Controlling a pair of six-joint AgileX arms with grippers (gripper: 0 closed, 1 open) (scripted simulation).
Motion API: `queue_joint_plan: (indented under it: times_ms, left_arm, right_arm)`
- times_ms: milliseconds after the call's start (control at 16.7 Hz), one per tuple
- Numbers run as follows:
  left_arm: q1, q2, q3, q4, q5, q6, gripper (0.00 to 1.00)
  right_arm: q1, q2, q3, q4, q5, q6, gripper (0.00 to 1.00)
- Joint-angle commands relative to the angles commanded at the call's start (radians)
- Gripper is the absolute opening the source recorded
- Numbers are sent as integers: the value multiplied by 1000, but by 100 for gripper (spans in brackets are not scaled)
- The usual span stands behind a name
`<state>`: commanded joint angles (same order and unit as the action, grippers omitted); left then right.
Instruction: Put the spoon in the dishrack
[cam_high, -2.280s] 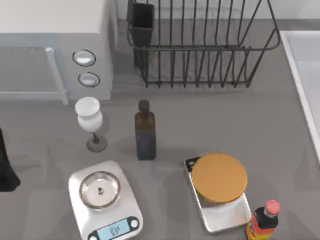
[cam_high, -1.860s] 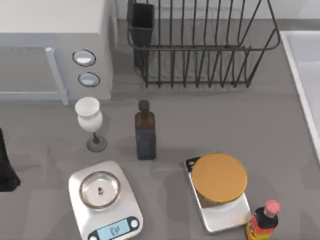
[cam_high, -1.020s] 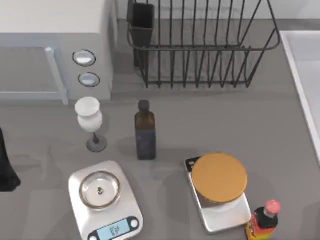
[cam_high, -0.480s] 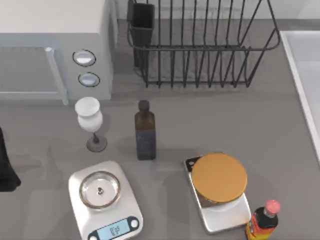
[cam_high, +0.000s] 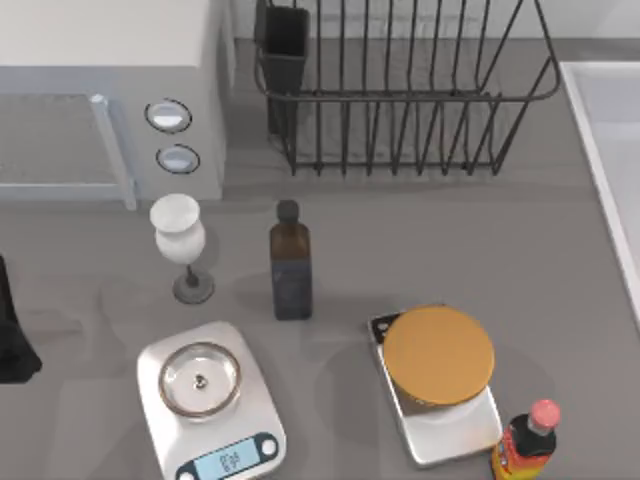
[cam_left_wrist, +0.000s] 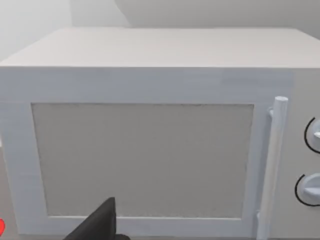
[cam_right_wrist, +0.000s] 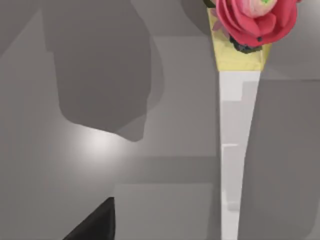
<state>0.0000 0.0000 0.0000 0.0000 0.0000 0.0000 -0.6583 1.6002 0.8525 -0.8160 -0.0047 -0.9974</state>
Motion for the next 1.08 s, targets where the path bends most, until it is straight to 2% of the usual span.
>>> queue_joint_plan:
  times_ms: [300, 600, 1080]
  left_arm:
    - [0, 0, 0, 0, 0, 0, 100]
    - [0, 0, 0, 0, 0, 0, 100]
    - [0, 0, 0, 0, 0, 0, 100]
  right_arm:
    - [1, 101, -110, 208, 0, 2, 100]
    - [1, 108, -118, 222, 0, 2, 100]
    - [1, 108, -118, 222, 0, 2, 40]
